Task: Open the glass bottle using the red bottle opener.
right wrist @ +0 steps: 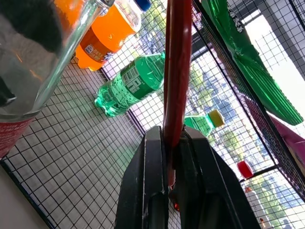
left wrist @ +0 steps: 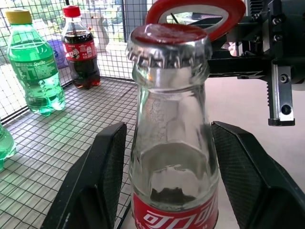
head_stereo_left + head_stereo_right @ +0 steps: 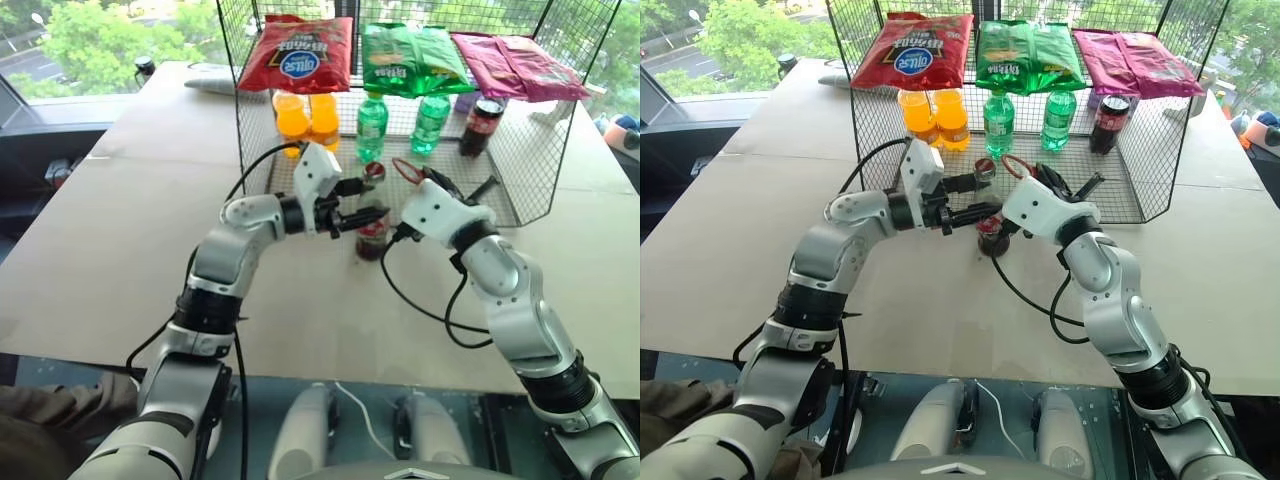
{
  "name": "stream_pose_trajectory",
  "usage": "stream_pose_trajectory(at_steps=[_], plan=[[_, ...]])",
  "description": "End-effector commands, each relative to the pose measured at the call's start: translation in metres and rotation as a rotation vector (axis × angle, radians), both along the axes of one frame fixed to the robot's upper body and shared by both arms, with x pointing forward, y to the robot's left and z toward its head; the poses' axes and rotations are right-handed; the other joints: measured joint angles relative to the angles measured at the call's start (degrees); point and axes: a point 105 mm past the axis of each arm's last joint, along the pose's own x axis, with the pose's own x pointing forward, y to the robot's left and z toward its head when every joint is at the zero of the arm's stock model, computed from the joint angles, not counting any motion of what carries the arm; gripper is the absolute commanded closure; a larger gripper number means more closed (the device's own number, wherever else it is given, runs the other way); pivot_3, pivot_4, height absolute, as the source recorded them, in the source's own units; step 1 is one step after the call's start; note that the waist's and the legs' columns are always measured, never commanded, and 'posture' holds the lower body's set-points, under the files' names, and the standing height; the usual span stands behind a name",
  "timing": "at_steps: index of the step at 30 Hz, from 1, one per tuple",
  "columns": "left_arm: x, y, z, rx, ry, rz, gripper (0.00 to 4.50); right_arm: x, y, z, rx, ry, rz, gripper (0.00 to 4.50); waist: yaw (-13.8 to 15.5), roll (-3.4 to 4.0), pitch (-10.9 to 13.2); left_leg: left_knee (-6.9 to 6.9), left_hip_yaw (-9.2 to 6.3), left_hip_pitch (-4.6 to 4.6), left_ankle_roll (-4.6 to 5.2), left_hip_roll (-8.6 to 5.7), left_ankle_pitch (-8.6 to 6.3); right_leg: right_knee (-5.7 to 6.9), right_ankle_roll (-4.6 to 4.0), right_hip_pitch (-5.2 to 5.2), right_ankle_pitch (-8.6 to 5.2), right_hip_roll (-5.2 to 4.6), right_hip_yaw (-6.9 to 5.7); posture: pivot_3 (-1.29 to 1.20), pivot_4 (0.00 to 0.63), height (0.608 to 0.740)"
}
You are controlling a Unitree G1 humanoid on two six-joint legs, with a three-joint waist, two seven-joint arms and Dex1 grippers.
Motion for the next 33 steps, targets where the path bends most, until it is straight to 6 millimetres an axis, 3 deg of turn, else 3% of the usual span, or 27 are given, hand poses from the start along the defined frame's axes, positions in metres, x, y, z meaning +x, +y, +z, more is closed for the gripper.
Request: stream_pose_trajectory(at_steps=[1,8,9,11,13,20,33], plan=[[-0.007,-0.003,0.015,-0.028,-0.066,-0.023,1.59,-0.002,-0.005,0.012,0.012,-0.051,-0.014,4.50,0.00,0.00,0.00,0.00,0.00,0.00,0.00,0.00,0.00,0.00,0.00,0.00,0.00,0.00,0.00,0.00,0.150,0.740],[-0.007,-0.005,0.017,-0.031,-0.072,-0.024,1.59,-0.002,-0.005,0.013,0.004,-0.057,-0.012,4.50,0.01,0.00,0.00,0.00,0.00,0.00,0.00,0.00,0.00,0.00,0.00,0.00,0.00,0.00,0.00,0.00,0.150,0.740],[-0.007,-0.005,0.017,-0.030,-0.072,-0.024,2.14,-0.002,-0.005,0.013,0.003,-0.058,-0.011,4.50,0.00,0.00,0.00,0.00,0.00,0.00,0.00,0.00,0.00,0.00,0.00,0.00,0.00,0.00,0.00,0.00,0.150,0.740],[-0.006,-0.005,0.017,-0.026,-0.076,-0.023,2.71,-0.003,-0.004,0.014,-0.001,-0.062,-0.007,4.50,0.02,0.01,0.00,0.00,0.00,0.00,0.00,0.00,0.00,0.00,0.00,0.00,0.00,0.00,0.00,0.00,0.150,0.740],[-0.006,-0.006,0.017,-0.023,-0.078,-0.022,2.93,-0.004,-0.004,0.015,-0.005,-0.067,-0.003,4.50,0.01,0.00,0.00,0.00,0.01,0.03,0.00,0.00,0.00,0.01,0.00,0.01,0.00,0.00,0.01,0.00,0.150,0.740],[-0.007,-0.005,0.016,-0.019,-0.079,-0.023,2.97,-0.006,0.003,0.011,-0.026,-0.071,0.019,4.50,0.01,0.00,0.00,0.00,0.01,0.05,-0.01,0.00,0.01,0.04,0.00,0.01,0.00,0.00,0.01,0.00,0.150,0.740],[-0.004,-0.004,0.017,-0.013,-0.082,-0.009,2.97,-0.012,0.034,-0.008,0.036,-0.007,0.088,4.50,0.03,0.00,-0.01,0.02,0.04,0.23,-0.05,0.02,0.03,0.17,-0.10,0.08,-0.19,-0.01,0.06,0.00,0.150,0.740]])
